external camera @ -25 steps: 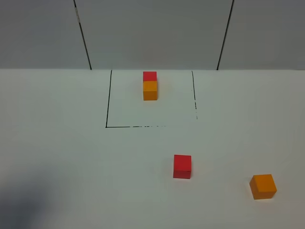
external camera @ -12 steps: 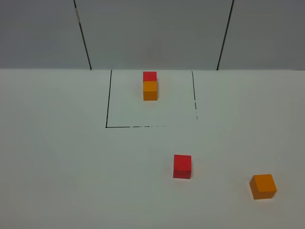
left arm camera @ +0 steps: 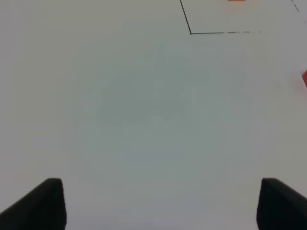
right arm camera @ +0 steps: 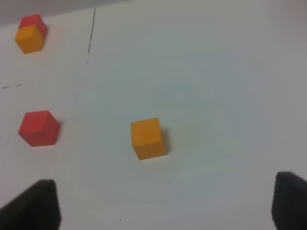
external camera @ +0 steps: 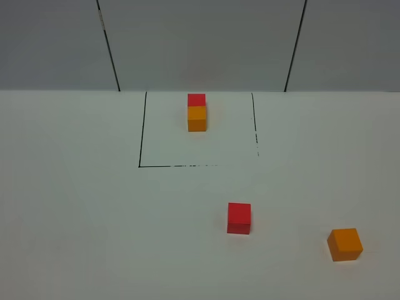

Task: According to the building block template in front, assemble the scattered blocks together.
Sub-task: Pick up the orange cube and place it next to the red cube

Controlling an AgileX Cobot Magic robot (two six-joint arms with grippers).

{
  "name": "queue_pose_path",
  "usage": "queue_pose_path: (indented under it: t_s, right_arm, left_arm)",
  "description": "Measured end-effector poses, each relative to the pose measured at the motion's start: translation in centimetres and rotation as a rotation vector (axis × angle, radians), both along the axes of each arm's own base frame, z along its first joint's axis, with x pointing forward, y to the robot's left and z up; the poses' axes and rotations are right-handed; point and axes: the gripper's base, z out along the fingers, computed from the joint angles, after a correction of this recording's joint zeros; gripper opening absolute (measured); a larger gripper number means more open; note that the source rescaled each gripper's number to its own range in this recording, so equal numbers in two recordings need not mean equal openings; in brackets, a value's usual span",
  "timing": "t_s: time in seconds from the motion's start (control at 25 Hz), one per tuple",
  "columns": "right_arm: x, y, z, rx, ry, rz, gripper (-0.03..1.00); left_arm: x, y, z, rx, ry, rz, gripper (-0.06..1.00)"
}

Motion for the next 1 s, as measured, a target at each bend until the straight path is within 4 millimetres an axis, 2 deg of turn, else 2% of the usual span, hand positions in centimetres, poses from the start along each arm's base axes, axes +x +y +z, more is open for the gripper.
queue_pose_path:
  t_s: [0.12,1.0]
  right_arm:
    - [0.00,0.00,0.00,0.000,0.000,0.000,0.79]
    - [0.00,0.00,0.00,0.000,0.000,0.000,0.79]
  left_arm:
    - [0.26,-0.02,-0.47,0.032,-0.017,-0.022,0.71]
    - [0.03,-0.01,-0.46,0.035,-0.047,-0.025,0.69]
